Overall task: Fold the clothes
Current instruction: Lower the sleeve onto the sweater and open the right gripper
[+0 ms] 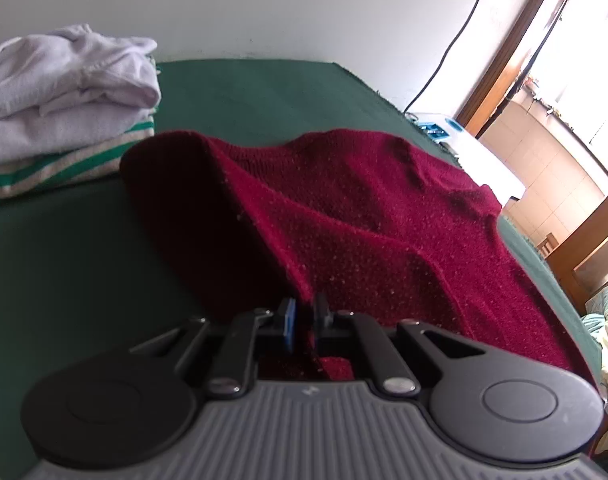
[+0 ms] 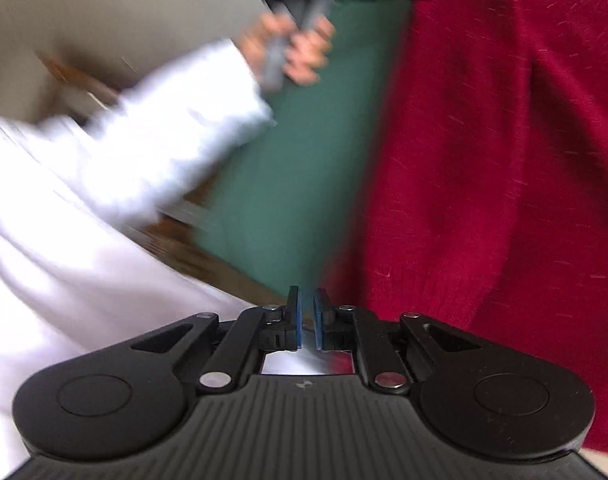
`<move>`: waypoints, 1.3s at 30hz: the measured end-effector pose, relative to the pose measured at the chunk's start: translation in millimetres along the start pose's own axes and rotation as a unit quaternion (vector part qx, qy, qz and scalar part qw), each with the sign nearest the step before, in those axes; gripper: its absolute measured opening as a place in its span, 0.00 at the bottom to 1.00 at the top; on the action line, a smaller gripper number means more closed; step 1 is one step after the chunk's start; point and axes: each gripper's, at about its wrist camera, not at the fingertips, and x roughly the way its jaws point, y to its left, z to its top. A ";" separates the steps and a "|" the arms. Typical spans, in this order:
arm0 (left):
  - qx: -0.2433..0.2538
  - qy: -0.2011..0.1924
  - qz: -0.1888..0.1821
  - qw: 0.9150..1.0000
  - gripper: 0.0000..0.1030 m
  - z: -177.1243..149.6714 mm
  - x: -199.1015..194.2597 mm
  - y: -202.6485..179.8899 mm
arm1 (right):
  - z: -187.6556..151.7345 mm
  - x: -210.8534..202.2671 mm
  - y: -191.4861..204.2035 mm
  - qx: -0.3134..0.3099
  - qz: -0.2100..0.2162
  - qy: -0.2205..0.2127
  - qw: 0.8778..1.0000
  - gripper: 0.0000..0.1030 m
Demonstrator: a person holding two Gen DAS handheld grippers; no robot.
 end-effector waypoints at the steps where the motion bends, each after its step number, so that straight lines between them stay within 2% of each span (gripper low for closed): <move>1: 0.003 0.000 -0.001 1.000 0.02 -0.3 0.6 -0.8 | -4.0 6.3 4.3 -0.019 -0.032 0.010 0.999 0.13; 2: 0.005 0.001 -0.001 1.000 0.02 -0.5 1.2 -1.5 | -6.5 11.5 9.5 -0.037 -0.055 0.021 0.998 0.16; 4: 0.011 0.003 0.003 1.000 0.03 -0.7 2.1 -3.2 | -8.6 15.9 22.3 -0.068 -0.088 0.036 0.993 0.36; 5: 0.017 0.004 0.006 1.000 0.03 -1.1 2.4 -4.7 | -7.4 12.7 31.0 -0.084 -0.093 0.041 0.991 0.37; 7: 0.025 0.008 0.011 1.000 0.05 -1.8 3.6 -6.7 | -3.0 2.0 46.6 -0.104 -0.088 0.035 0.990 0.37; 9: 0.022 0.013 0.013 1.000 0.05 -1.8 7.3 -6.0 | 6.5 -18.2 54.6 -0.097 -0.060 -0.004 0.993 0.36; 10: 0.022 0.015 0.014 1.000 0.05 -1.8 9.4 -6.1 | 12.0 -25.3 56.7 -0.093 -0.062 -0.035 0.993 0.37; 12: 0.023 0.016 0.017 0.999 0.05 -1.8 11.7 -7.2 | 19.8 -17.6 59.9 -0.107 -0.119 -0.057 0.985 0.37; 14: 0.029 0.015 0.019 0.999 0.05 -1.4 12.5 -8.9 | 23.3 5.3 59.7 -0.123 -0.174 -0.042 0.976 0.34; 15: 0.032 0.015 0.020 0.999 0.05 -1.3 12.8 -9.7 | 22.0 18.6 59.0 -0.128 -0.188 -0.027 0.974 0.30; 17: 0.036 0.014 0.023 0.999 0.05 -1.5 13.3 -11.3 | 15.6 42.1 58.4 -0.140 -0.210 -0.003 0.968 0.28; 20: 0.044 0.011 0.029 0.999 0.05 -2.0 14.4 -14.0 | 4.0 56.4 58.6 -0.158 -0.234 0.009 0.959 0.23; 21: 0.046 0.010 0.032 0.998 0.05 -1.8 15.0 -15.0 | 5.0 55.1 58.3 -0.152 -0.232 0.006 0.961 0.18; 22: 0.046 0.011 0.032 0.998 0.04 -1.6 15.0 -15.3 | 6.1 53.8 58.0 -0.147 -0.230 0.003 0.962 0.04; 24: 0.047 0.012 0.031 0.998 0.00 -0.1 13.0 -16.1 | 8.4 49.9 58.3 -0.135 -0.225 -0.005 0.965 0.03; 29: 0.056 -0.010 0.020 0.998 0.00 7.7 -8.9 -20.8 | 18.0 23.1 71.7 -0.107 -0.171 -0.035 0.979 0.03; 32: 0.063 0.000 0.028 0.998 0.00 5.9 -6.1 -19.9 | 18.0 20.0 74.3 -0.096 -0.146 -0.038 0.984 0.04; 36: 0.039 0.029 0.026 0.998 0.01 -3.2 10.9 -8.1 | 8.2 46.7 68.9 -0.114 -0.170 -0.008 0.979 0.04; 37: 0.037 0.027 0.025 0.999 0.01 -3.5 10.0 -7.1 | 6.5 54.2 66.5 -0.116 -0.176 0.003 0.978 0.07; 39: 0.034 0.022 0.023 0.999 0.02 -4.1 8.0 -5.1 | 5.2 60.1 58.5 -0.084 -0.160 0.024 0.983 0.17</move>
